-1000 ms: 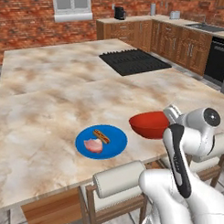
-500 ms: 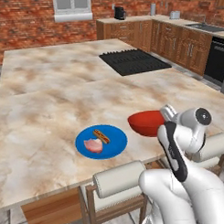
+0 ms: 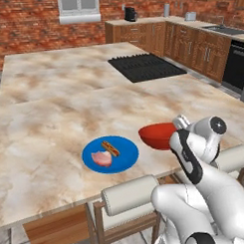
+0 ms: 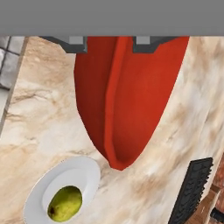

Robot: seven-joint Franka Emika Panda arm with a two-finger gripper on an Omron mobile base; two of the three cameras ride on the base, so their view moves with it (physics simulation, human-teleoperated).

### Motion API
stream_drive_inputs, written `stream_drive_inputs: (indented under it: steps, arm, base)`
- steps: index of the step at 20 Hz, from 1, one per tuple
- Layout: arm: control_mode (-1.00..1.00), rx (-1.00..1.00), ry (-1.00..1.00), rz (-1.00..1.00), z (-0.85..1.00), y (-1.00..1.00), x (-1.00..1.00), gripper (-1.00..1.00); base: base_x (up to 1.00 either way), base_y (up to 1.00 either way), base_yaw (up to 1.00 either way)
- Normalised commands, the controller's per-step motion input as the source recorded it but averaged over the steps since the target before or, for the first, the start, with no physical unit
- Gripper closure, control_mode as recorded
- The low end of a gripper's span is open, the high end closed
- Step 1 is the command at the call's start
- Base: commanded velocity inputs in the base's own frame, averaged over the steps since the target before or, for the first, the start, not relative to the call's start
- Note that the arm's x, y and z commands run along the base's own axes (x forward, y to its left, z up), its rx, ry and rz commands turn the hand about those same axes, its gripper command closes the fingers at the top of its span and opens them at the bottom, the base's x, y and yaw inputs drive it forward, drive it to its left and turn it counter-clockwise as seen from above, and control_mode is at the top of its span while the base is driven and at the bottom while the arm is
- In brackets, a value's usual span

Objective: Take the smaller bowl and place it next to the appetizer plate on the dining counter , and place the larger bowl next to the plate with cooked food.

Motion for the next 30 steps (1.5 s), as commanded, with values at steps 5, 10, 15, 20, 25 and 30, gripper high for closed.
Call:
stream_drive_inputs:
  steps: [5,10,15,20,25,30]
  arm:
    - [-1.00,0.00,0.00,0.00,-0.31,0.08,0.00,1.00]
    - [-1.00,0.00,0.00,0.00,-0.28,0.05,0.03,1.00]
    - [-1.00,0.00,0.00,0.00,-0.28,0.08,0.11,1.00]
    - [-1.00,0.00,0.00,0.00,-0.31,0.16,0.21,1.00]
    - [-1.00,0.00,-0.01,0.00,-0.37,0.10,0.23,1.00]
    - [-1.00,-0.02,-0.13,0.00,-0.47,0.00,0.18,1.00]
  base:
    - [0.00,0.00,0.00]
    - [0.00,0.00,0.00]
    - [0.00,0.00,0.00]
    - [0.00,0.00,0.00]
    - [0.00,0.00,0.00]
    - [0.00,0.00,0.00]
